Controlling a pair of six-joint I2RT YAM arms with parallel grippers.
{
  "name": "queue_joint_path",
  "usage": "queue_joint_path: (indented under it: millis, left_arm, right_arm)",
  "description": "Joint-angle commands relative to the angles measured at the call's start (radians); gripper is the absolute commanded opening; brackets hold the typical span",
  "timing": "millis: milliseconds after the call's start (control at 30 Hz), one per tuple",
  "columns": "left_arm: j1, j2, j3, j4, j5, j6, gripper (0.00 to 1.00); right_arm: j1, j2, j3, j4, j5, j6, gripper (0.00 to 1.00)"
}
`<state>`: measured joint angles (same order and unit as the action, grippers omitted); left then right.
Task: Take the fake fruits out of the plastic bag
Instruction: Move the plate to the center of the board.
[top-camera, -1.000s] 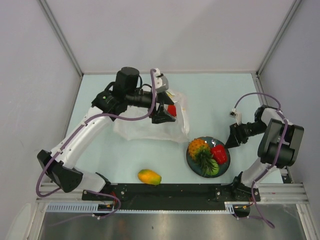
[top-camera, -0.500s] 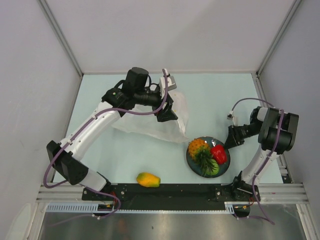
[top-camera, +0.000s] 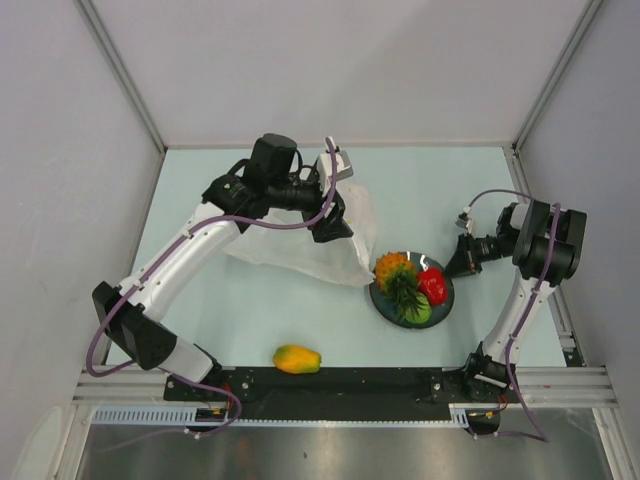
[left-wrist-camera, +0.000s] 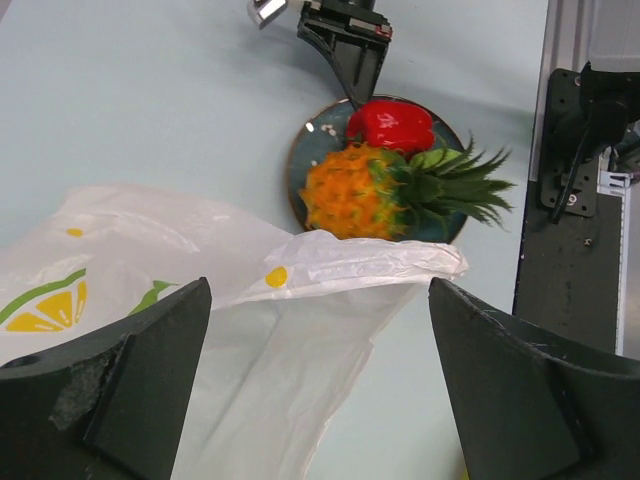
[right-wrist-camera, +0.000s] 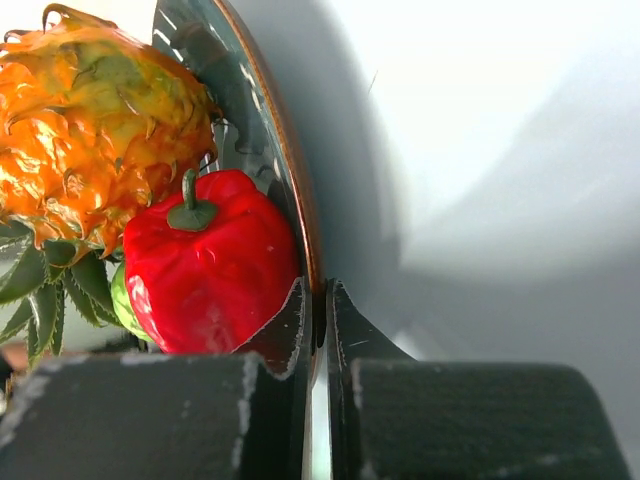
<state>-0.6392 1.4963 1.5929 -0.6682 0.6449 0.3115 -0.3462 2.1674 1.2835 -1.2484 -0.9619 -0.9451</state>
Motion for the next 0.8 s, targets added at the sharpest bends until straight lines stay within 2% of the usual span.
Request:
queue_joint_path:
  millis: [0, 100, 267, 300, 333, 400, 433, 500, 533, 567, 600, 667, 767]
  left_arm:
    - [0.001, -0.002, 0.050, -0.005, -0.031, 0.032, 0.95]
    - [0.001, 0.001, 0.058, -0.008, -0.054, 0.037, 0.96]
    - [0.001, -0.013, 0.067, 0.009, -0.132, 0.017, 1.00]
    - [0.001, -0.013, 0.079, 0.012, -0.142, 0.018, 1.00]
    - [0.001, -0.014, 0.087, 0.015, -0.161, 0.014, 1.00]
    - [0.001, -0.018, 0.117, 0.032, -0.195, 0.006, 1.00]
    - [0.003, -0.018, 0.128, 0.033, -0.226, 0.003, 1.00]
    - [0.006, -0.024, 0.154, 0.032, -0.248, 0.015, 1.00]
    - [0.016, -0.028, 0.154, 0.032, -0.261, 0.033, 1.00]
    - [0.027, -0.042, 0.153, 0.033, -0.270, 0.040, 1.00]
    - [0.039, -0.048, 0.141, 0.038, -0.278, 0.043, 1.00]
    - [0.107, -0.067, 0.121, 0.045, -0.280, 0.014, 1.00]
    - [0.242, -0.099, 0.079, 0.070, -0.251, -0.083, 1.00]
  right_arm:
    - [0.013, 0.034, 0.108, 0.090, -0.163, 0.153, 0.00]
    - [0.015, 0.039, 0.142, 0.168, -0.163, 0.260, 0.00]
    - [0.013, 0.034, 0.174, 0.245, -0.162, 0.325, 0.02]
    - [0.013, 0.031, 0.175, 0.247, -0.167, 0.325, 0.08]
    - [0.012, 0.028, 0.177, 0.242, -0.178, 0.333, 0.21]
    - [0.003, -0.001, 0.189, 0.236, -0.199, 0.339, 0.32]
    - [-0.016, -0.015, 0.195, 0.218, -0.233, 0.338, 0.50]
    - [-0.036, -0.064, 0.221, 0.204, -0.261, 0.336, 0.68]
    - [-0.054, -0.078, 0.230, 0.175, -0.273, 0.330, 0.81]
    - [-0.062, -0.105, 0.244, 0.155, -0.274, 0.304, 0.84]
    - [-0.069, -0.121, 0.269, 0.132, -0.271, 0.290, 0.91]
    - [-0.080, -0.161, 0.296, 0.067, -0.258, 0.246, 0.98]
    - [-0.053, -0.311, 0.312, 0.098, -0.223, 0.264, 1.00]
